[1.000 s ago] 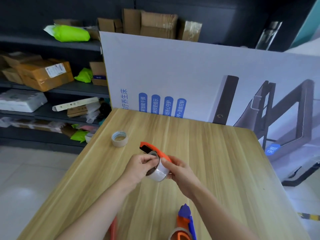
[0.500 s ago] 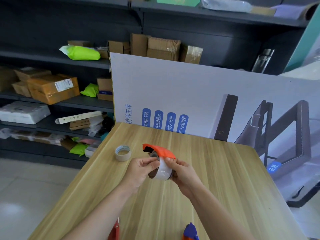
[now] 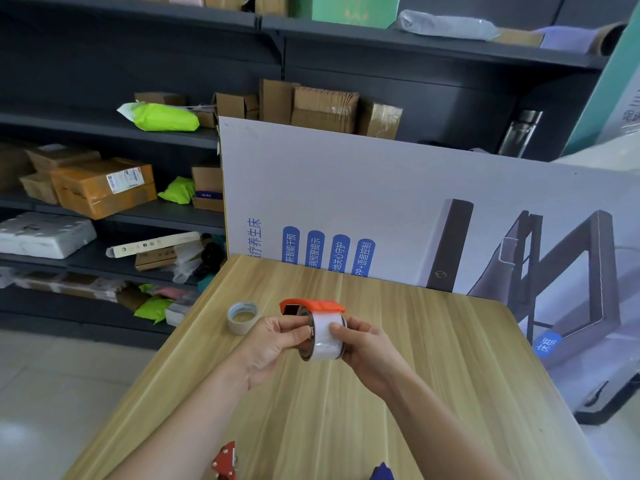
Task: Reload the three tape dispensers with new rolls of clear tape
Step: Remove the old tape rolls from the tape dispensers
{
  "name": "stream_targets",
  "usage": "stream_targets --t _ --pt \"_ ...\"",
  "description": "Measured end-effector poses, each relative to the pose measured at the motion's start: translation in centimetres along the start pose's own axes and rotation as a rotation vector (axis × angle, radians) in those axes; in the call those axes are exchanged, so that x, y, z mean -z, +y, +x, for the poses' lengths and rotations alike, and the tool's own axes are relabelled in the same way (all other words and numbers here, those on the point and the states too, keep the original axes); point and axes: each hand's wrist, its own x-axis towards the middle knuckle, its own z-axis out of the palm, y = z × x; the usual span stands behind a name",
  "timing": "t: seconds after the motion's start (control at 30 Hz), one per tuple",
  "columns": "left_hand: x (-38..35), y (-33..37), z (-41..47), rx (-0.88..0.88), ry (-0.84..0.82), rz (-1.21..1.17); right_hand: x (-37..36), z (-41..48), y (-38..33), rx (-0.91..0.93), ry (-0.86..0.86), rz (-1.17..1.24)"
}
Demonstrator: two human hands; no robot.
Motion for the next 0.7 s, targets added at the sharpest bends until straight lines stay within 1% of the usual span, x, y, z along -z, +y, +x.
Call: stream_targets --t 0.07,0.17,0.37,0.5,0.6,0.7 --pt "0.0 0.2 0.1 0.001 -0.015 0.003 0.0 0.2 -0.1 -0.002 -0.006 -0.017" --pt "-0.1 0.6 0.4 0.009 0.020 0.001 0.1 0.3 -0.6 -0.036 -0.042 -0.011" --pt "-0.3 0.9 -0.1 0.011 0.015 0.119 0.1 -0.1 -1.2 -0.104 -0.149 -0.008" --pt "-0.6 0.7 -0.3 -0.018 0.069 0.155 -0.2 0.2 -1.2 -0.091 -0.108 -0.045" --pt "-0.8 0.7 -0.3 -0.040 0.102 0.193 -0.6 0.5 -1.3 -0.039 -0.074 -0.090" --pt "-1.0 0.3 -0.2 -0.038 0.175 0.108 -1.0 0.6 -0.7 -0.006 0.037 -0.104"
